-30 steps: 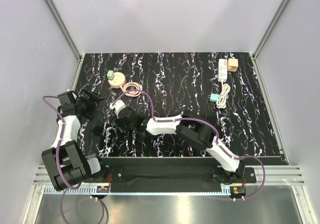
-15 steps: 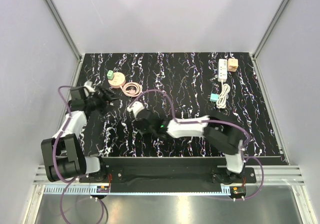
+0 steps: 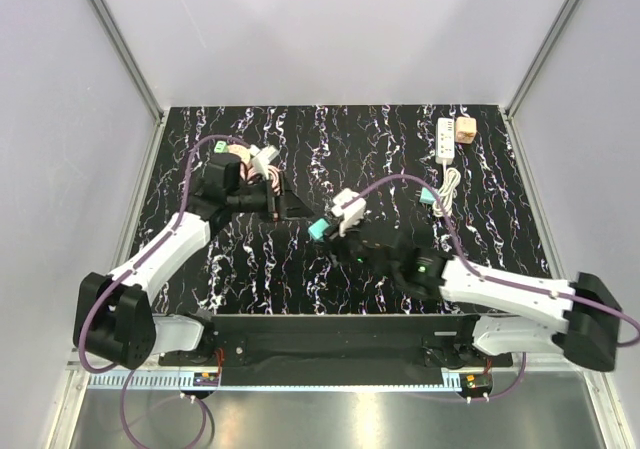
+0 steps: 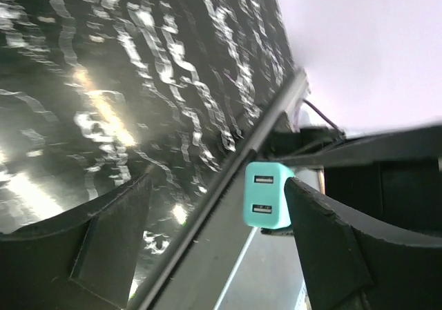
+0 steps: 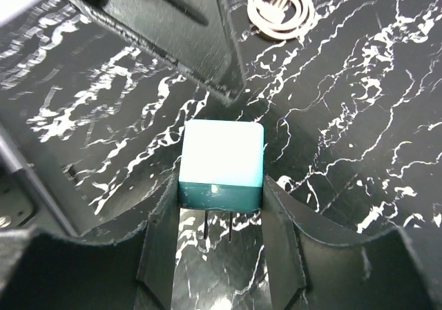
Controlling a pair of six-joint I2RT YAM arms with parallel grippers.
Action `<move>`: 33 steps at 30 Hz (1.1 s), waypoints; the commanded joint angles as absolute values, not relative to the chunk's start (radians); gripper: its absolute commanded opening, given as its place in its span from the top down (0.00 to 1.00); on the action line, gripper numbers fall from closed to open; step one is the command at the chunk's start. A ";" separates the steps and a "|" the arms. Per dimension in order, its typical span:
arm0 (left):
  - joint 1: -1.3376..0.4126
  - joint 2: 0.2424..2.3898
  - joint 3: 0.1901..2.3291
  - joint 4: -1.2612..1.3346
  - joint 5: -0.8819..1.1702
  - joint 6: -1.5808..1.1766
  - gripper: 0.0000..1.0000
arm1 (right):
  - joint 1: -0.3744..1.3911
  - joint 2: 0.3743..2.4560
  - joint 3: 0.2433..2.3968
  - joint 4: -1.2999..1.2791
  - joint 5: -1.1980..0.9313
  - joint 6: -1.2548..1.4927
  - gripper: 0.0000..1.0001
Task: Insert the plug
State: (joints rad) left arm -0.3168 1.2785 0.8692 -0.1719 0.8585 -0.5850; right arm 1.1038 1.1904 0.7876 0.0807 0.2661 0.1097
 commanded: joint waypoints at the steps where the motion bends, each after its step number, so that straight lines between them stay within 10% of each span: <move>1: -0.399 1.247 0.942 -0.173 0.862 -0.607 0.20 | 1.104 1.054 0.740 0.101 0.239 0.115 1.00; 17: -0.638 1.307 0.989 -0.161 0.819 -0.750 0.37 | 1.104 0.807 0.597 0.137 0.236 0.123 1.00; 22: -0.661 1.341 0.999 -0.141 0.822 -0.778 0.79 | 1.104 0.814 0.594 0.141 0.219 0.123 1.00; 25: -0.664 1.354 1.008 -0.127 0.828 -0.791 0.89 | 1.106 0.824 0.591 0.141 0.200 0.123 1.00; 33: -0.664 1.384 1.020 -0.095 0.845 -0.813 0.74 | 1.106 0.810 0.584 0.144 0.189 0.123 1.00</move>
